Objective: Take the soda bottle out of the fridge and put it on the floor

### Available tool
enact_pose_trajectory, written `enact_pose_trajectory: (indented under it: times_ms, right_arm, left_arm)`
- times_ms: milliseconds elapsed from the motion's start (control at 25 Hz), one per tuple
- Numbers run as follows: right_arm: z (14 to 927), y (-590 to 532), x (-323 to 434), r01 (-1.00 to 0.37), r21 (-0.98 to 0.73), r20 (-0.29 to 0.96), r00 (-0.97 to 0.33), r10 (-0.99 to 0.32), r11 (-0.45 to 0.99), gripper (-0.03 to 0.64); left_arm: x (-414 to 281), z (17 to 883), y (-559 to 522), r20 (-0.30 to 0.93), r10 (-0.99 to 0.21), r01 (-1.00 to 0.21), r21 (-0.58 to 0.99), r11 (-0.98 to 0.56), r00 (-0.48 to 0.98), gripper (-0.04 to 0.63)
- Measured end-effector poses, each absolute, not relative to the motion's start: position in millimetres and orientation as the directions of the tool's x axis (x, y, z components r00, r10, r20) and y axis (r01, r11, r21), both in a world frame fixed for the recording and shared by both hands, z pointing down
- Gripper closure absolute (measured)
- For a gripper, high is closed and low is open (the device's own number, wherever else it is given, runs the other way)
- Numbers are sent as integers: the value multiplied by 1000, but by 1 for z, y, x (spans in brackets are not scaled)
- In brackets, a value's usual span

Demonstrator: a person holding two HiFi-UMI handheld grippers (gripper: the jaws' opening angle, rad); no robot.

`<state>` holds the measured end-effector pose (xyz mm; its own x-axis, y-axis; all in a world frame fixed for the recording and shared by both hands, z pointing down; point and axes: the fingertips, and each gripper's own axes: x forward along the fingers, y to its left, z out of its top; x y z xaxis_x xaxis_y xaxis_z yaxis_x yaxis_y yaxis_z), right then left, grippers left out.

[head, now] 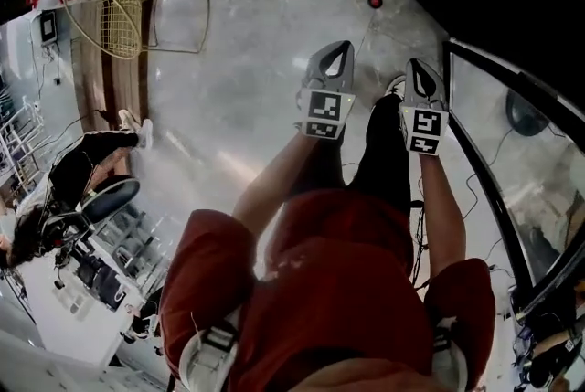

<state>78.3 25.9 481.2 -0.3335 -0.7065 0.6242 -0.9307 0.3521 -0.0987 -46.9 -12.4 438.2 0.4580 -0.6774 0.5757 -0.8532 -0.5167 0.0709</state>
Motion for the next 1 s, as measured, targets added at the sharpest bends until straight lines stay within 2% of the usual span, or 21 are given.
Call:
enact_pose_trajectory:
  times_ms: [280, 720, 1000]
  right_arm:
    - [393, 46, 82, -950, -125, 590, -302, -749, 285, 615]
    - [274, 44, 79, -953, -69, 526, -286, -801, 295, 615]
    - [198, 16, 83, -961, -39, 405, -265, -875, 274, 615]
  left_arm:
    - [-45, 352, 16, 548, -694, -845, 44, -533, 467, 595]
    - [-66, 242, -1, 454, -754, -855, 34, -517, 474, 595]
    - [-67, 185, -17, 369, -786, -843, -14, -538, 496, 595]
